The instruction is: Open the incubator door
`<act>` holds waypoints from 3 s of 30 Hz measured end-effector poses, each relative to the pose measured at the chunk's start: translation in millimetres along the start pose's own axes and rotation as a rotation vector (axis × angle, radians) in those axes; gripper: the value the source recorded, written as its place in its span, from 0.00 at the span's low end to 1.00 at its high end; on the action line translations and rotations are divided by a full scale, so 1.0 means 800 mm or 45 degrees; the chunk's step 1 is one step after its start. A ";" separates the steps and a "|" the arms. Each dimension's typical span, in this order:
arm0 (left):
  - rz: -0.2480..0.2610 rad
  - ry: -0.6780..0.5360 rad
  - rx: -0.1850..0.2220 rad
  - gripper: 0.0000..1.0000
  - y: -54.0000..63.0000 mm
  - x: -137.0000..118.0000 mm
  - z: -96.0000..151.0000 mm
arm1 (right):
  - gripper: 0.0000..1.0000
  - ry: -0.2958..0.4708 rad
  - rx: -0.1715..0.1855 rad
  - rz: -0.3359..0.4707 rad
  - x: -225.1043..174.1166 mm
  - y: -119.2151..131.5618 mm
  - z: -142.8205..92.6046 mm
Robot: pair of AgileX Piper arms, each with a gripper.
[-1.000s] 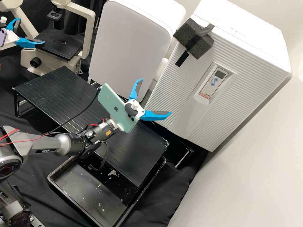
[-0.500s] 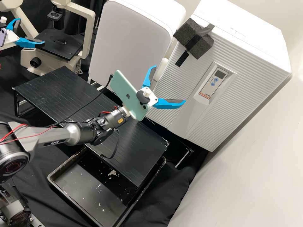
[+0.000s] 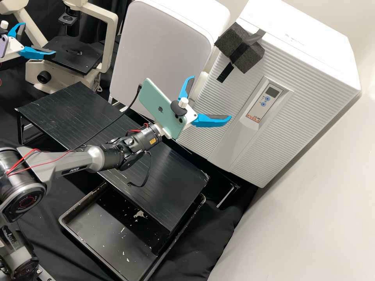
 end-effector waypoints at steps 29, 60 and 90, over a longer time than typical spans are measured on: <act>0.000 0.000 0.000 1.00 0.000 0.000 0.000 | 0.00 -0.092 -0.005 0.021 0.014 -0.002 0.015; 0.000 0.000 0.000 1.00 0.000 0.000 0.000 | 0.00 -0.130 -0.044 -0.022 0.006 -0.006 -0.007; 0.000 0.000 0.000 1.00 0.000 0.000 0.000 | 0.00 -0.143 -0.116 -0.025 -0.047 0.029 -0.004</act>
